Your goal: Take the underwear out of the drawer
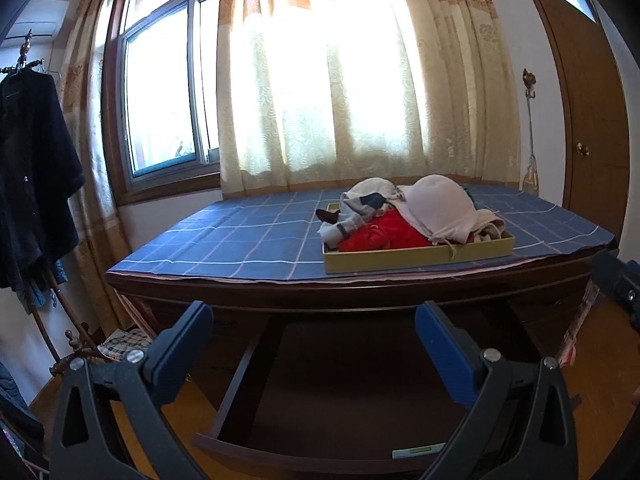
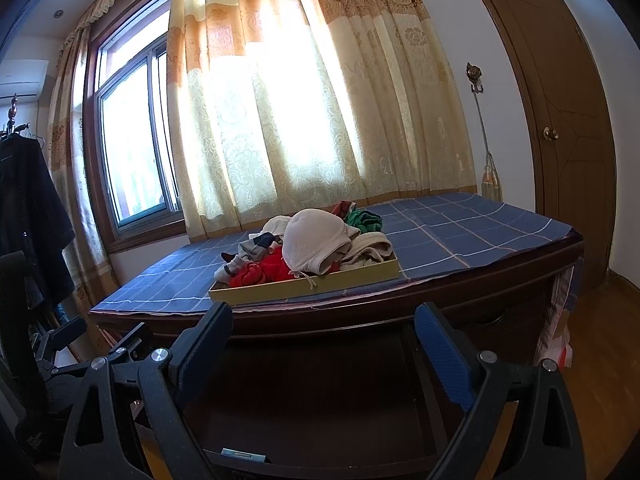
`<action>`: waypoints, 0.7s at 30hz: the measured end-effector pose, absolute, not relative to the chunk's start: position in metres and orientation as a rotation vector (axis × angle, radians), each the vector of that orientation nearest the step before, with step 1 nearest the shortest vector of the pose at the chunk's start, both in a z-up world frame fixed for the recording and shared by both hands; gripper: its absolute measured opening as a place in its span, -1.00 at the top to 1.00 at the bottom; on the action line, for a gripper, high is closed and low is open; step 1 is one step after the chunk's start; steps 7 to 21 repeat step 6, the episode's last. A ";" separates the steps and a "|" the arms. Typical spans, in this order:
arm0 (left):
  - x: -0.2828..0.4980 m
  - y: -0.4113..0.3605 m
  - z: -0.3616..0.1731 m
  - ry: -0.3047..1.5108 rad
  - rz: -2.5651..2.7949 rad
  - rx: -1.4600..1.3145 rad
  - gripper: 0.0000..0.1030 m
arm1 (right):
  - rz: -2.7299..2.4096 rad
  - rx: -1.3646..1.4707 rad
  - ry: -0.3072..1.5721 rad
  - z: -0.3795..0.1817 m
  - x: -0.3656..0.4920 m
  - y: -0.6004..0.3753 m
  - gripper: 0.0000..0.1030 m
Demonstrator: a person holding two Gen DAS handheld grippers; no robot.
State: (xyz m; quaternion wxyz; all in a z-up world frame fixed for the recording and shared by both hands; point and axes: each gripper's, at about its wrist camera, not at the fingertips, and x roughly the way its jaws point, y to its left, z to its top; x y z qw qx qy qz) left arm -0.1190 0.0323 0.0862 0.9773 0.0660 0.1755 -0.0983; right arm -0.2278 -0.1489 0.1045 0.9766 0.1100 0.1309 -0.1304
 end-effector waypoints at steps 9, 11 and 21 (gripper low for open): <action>-0.119 0.031 0.087 0.348 -0.181 0.141 -1.00 | -0.263 0.225 0.270 0.103 -0.227 -0.149 -0.83; -0.119 0.031 0.087 0.348 -0.181 0.141 -1.00 | -0.263 0.225 0.270 0.103 -0.227 -0.149 -0.83; -0.119 0.031 0.087 0.348 -0.181 0.141 -1.00 | -0.263 0.225 0.270 0.103 -0.227 -0.149 -0.83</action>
